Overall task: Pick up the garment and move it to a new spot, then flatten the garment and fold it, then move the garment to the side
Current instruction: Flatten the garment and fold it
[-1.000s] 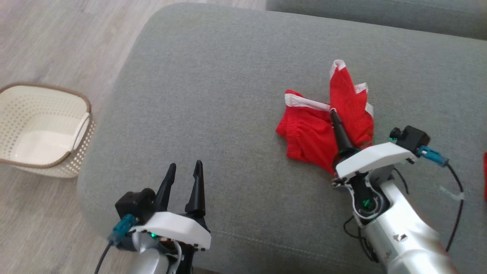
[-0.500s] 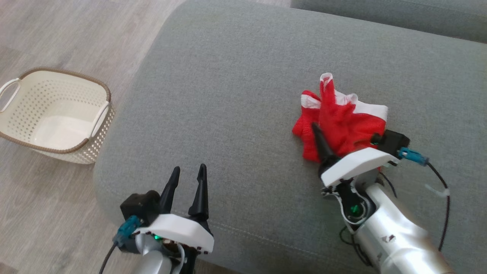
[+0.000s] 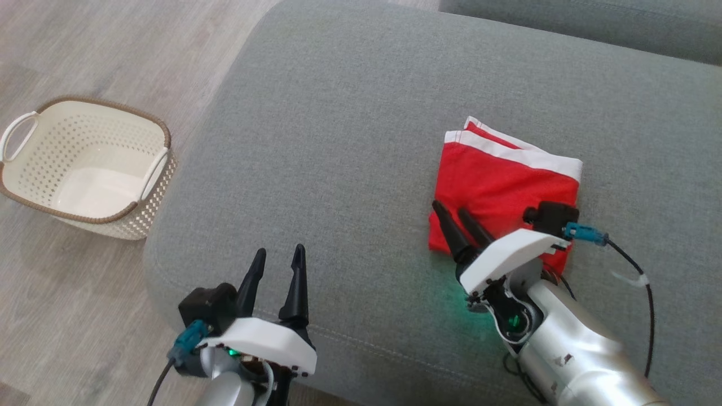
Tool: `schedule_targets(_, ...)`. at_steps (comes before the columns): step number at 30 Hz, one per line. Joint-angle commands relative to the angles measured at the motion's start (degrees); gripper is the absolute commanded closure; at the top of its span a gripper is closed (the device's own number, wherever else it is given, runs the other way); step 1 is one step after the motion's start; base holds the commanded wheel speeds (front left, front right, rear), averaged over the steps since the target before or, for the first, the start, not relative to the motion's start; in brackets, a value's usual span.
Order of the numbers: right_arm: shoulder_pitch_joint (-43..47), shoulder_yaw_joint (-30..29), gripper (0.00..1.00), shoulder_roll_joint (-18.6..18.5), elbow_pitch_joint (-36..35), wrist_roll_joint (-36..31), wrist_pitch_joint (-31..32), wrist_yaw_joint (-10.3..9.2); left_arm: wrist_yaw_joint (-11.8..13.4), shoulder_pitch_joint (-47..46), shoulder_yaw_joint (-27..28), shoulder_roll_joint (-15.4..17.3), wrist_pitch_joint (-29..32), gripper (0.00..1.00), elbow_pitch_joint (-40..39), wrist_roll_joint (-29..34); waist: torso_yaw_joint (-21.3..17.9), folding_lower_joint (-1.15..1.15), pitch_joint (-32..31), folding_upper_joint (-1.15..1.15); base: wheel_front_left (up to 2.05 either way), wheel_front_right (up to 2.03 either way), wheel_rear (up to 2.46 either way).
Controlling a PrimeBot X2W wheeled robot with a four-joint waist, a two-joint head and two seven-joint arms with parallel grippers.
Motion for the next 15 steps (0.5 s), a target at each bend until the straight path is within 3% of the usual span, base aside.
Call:
schedule_targets(1,-2.1,1.1,0.0,0.8,-0.4,0.9,-0.2,0.0,0.2,-1.4,1.7,0.3,-0.7,0.0,-1.9,-0.1,-0.2,0.0,-0.2,0.0,0.0,0.0,0.0)
schedule_targets(9,-2.4,-0.1,0.0,-0.2,-4.1,1.0,-2.4,0.0,0.2,-1.1,3.0,0.3,-0.7,0.0,-2.5,0.9,-3.1,0.0,-1.5,0.0,0.0,0.0,0.0)
schedule_targets(13,-0.5,-1.5,0.0,-3.7,-8.5,-2.4,-3.3,0.0,0.0,-0.8,4.6,0.3,-0.7,0.0,-3.4,1.6,-6.3,0.0,-3.0,0.0,0.0,0.0,0.0)
schedule_targets(15,0.6,-2.1,0.0,-6.6,-10.1,-7.2,-3.7,0.0,-0.2,-0.6,5.3,0.3,-0.7,0.0,-4.1,1.9,-7.9,0.0,-3.7,0.0,0.0,0.0,0.0)
